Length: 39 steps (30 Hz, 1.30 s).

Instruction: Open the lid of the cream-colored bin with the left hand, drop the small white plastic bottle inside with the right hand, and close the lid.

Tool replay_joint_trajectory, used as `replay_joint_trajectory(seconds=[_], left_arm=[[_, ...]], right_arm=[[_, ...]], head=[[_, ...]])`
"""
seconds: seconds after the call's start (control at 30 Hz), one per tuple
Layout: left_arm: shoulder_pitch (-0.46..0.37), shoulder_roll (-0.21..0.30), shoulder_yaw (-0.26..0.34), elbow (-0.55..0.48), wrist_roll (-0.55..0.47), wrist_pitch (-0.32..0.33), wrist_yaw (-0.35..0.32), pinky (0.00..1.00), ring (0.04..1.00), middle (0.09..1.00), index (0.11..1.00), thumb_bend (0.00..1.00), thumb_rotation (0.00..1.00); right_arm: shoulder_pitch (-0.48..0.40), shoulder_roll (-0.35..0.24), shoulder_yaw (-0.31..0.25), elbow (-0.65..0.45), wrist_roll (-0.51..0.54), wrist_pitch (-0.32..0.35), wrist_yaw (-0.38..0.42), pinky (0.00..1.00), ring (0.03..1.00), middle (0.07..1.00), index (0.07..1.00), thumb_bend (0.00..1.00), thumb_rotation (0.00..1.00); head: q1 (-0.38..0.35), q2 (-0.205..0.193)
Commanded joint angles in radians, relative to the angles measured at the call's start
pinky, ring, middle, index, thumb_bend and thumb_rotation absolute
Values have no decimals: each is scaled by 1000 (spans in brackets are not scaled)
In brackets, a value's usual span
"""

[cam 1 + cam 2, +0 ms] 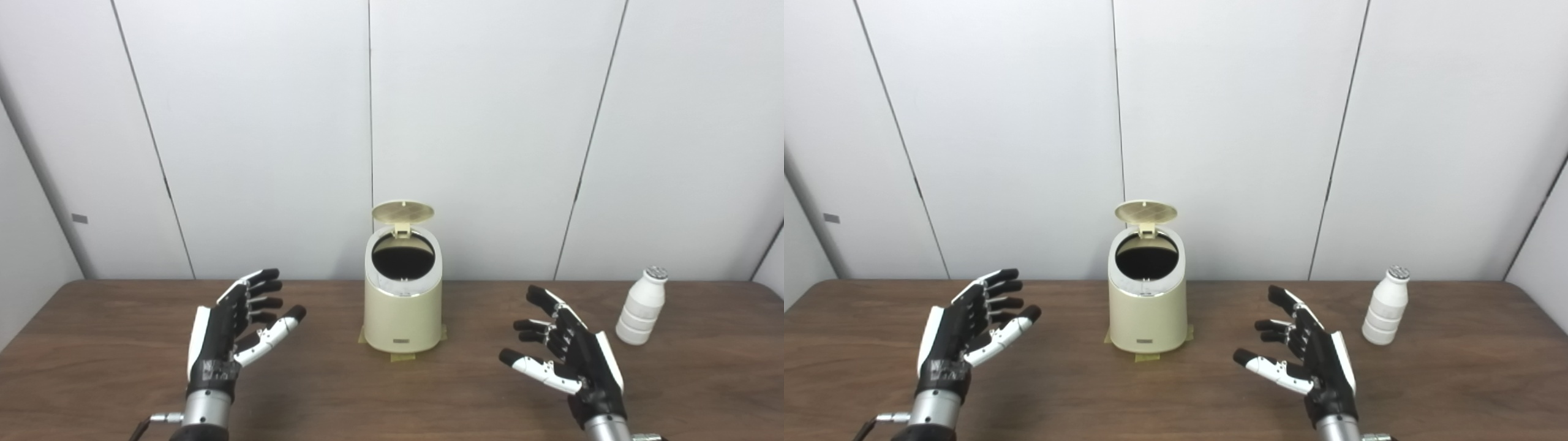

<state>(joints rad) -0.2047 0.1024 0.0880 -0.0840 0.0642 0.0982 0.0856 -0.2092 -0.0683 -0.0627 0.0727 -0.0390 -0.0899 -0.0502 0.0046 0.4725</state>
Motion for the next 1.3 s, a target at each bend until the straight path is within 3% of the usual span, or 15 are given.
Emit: replay_joint_trajectory(seconds=[0.0,0.27,0.37,0.5,0.6,0.67,0.77,0.9,1.13,1.27], left_arm=[[-27,-10,10,-24,-54,-46,-17,531,669,760,786,662,158],[7,-10,9,4,-69,-71,-30,541,651,732,761,673,150],[7,-5,15,28,-83,-104,-37,546,659,735,761,678,169],[4,10,14,55,-60,-133,-37,551,672,743,762,660,153],[-2,29,13,84,-47,-165,-41,535,665,735,760,654,96],[-4,37,16,94,-50,-170,-44,545,677,744,762,652,43],[-5,46,21,98,-61,-169,-50,559,691,756,767,642,10],[-10,57,28,115,-70,-181,-55,563,699,757,764,633,0],[-21,64,43,137,-126,-193,-81,571,667,733,751,627,4],[-17,64,46,126,-137,-183,-89,611,673,731,762,602,0]], right_arm=[[-35,-8,-4,-22,6,-49,1,622,658,848,808,856,222],[-40,-30,9,-88,37,-18,52,601,656,770,819,810,206],[-92,-104,8,-131,23,0,98,579,627,736,810,817,198],[-178,-210,-1,-263,-31,199,138,542,605,697,754,769,161],[-246,-279,-7,-298,-74,279,147,530,606,660,703,811,146],[-287,-328,-13,-286,-94,303,155,519,613,686,697,843,134],[-328,-403,-40,-232,-88,297,173,588,676,750,729,846,132],[-382,-490,-68,-121,-115,231,156,637,727,800,759,868,181],[-376,-542,-139,-102,-134,273,116,684,803,849,815,817,120],[-340,-565,-163,-76,-96,296,145,724,834,873,837,834,167]], head=[[-4,-2],[-78,-23],[-121,-40],[-185,-78],[-235,-103],[-270,-123],[-303,-136],[-362,-155],[-406,-166],[-415,-161]])
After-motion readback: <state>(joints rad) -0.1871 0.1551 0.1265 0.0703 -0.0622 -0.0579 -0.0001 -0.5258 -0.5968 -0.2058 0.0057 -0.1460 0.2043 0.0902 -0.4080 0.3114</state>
